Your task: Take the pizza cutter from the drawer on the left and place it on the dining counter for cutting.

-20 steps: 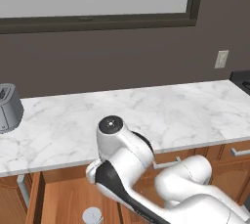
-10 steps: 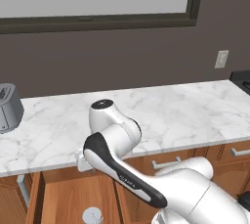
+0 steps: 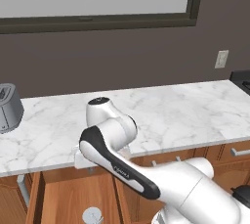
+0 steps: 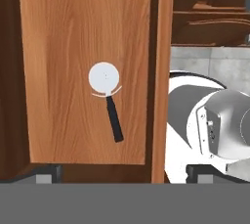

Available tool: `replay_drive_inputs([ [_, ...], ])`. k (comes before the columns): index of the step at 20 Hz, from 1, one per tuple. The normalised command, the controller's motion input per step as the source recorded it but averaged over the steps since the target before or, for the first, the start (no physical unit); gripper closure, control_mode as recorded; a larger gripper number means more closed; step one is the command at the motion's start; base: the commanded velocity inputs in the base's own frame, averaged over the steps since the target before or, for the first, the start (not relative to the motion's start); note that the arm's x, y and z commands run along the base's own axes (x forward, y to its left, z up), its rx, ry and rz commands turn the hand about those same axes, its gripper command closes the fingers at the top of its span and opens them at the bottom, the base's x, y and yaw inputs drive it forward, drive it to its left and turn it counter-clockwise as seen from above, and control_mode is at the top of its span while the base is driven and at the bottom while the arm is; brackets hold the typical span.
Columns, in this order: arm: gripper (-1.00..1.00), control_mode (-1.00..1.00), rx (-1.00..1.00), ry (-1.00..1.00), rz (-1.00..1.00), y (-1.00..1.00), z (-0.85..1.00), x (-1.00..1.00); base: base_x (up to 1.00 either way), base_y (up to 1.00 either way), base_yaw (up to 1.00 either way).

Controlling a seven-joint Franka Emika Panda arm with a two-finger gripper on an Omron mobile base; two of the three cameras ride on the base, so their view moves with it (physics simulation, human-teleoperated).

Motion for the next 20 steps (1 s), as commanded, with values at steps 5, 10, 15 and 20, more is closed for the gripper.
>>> replay_drive_inputs([
  [5, -1.0, -1.0, 0.01, 0.08, -0.04, 0.0, -0.18, -0.07, 0.0, 0.0, 0.0],
  [10, -1.0, -1.0, 0.0, 0.02, 0.0, 0.0, -0.12, 0.0, 0.0, 0.0, 0.0],
  [15, -1.0, -1.0, 0.0, 0.05, 0.0, 0.0, -0.17, -0.05, 0.0, 0.0, 0.0],
  [20, -1.0, -1.0, 0.0, 0.09, 0.0, 0.0, -0.12, -0.12, 0.0, 0.0, 0.0],
])
